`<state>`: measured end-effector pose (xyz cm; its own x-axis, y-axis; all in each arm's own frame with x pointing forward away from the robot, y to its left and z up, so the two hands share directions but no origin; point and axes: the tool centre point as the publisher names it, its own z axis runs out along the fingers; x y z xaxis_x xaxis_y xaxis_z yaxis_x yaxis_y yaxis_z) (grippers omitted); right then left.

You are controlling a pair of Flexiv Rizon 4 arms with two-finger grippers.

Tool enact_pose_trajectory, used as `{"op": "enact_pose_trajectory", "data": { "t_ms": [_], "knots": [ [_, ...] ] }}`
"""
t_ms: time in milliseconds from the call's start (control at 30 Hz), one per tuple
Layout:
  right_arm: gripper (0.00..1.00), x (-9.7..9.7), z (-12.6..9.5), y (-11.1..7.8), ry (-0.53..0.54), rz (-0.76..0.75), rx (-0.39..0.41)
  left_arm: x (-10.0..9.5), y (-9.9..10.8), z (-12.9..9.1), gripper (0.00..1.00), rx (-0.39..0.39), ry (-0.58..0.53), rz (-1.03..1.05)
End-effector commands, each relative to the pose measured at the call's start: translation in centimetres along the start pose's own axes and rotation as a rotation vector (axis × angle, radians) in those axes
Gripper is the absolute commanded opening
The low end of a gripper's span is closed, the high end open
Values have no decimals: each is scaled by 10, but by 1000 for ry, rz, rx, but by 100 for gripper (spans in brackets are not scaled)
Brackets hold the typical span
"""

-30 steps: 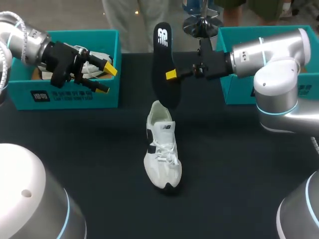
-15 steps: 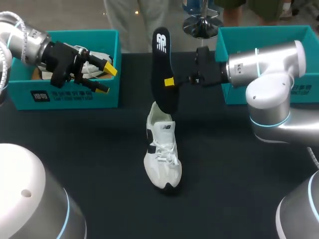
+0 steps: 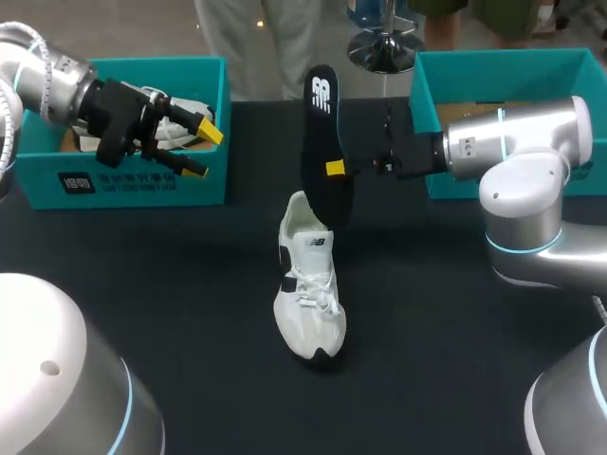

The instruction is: Take the shoe out of the shoebox, open the shoe tongue, remove and reinsert the insole, then place the shoe into the shoebox

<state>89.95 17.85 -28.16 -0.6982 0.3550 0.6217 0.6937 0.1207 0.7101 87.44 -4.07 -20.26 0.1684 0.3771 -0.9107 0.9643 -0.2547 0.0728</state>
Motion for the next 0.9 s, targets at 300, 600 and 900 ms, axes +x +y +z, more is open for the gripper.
{"op": "enact_pose_trajectory", "data": {
  "t_ms": [300,600,900],
  "knots": [
    [0,-3,14,-15,4,28,20,0,0,0,100,1,2,1],
    [0,-3,13,-14,-3,28,20,0,0,0,100,1,2,1],
    [0,-1,8,3,-10,-8,16,0,0,0,100,1,2,1]
  ]
}}
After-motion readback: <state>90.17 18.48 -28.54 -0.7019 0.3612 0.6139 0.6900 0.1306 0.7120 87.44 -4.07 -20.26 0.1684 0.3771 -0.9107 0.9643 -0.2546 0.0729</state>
